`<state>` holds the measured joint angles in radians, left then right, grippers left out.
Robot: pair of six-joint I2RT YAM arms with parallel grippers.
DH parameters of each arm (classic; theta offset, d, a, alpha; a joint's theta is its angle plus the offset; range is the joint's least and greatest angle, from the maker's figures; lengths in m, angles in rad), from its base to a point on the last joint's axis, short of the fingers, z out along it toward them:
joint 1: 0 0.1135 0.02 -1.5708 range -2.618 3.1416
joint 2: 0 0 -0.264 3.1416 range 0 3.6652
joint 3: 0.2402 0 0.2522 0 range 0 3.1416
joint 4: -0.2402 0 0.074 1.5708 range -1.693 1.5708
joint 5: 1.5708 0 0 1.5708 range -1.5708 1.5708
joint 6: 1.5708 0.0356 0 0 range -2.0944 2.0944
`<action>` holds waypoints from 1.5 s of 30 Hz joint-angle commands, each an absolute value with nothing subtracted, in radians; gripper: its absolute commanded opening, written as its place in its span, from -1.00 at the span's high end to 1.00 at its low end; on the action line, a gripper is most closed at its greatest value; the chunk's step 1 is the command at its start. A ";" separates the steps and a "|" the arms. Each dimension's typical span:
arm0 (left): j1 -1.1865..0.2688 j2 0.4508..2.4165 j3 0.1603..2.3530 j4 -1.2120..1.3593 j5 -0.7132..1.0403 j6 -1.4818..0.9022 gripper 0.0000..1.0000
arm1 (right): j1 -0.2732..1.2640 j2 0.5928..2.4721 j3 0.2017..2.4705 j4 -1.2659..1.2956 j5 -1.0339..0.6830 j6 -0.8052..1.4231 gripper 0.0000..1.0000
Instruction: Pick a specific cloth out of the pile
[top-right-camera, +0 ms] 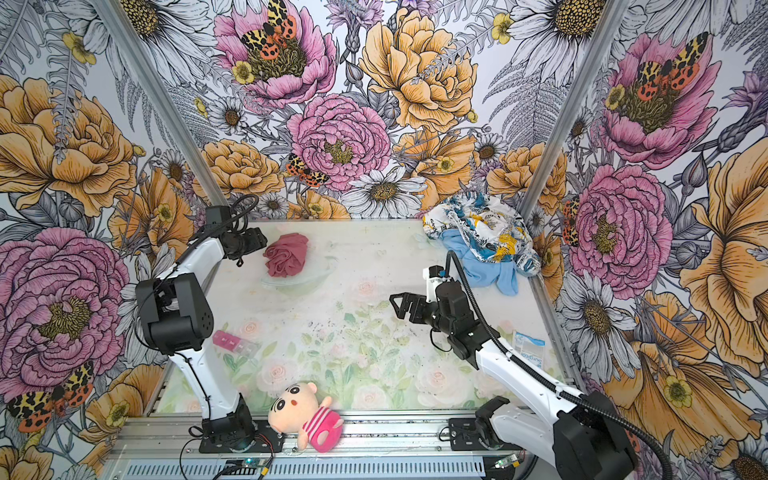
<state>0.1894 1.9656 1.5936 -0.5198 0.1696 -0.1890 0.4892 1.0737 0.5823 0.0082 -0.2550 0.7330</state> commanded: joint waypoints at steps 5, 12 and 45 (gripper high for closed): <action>0.084 1.582 1.179 -0.321 -0.121 -0.280 -0.98 | 0.436 0.994 0.619 -0.036 -0.163 0.661 -0.99; -0.203 1.284 0.540 0.414 -0.728 -0.027 -0.98 | 0.242 0.900 0.599 -0.136 0.073 0.510 -0.99; -0.076 1.556 0.342 1.020 -0.372 0.019 -0.98 | 0.002 1.536 0.370 0.917 0.047 0.036 -0.99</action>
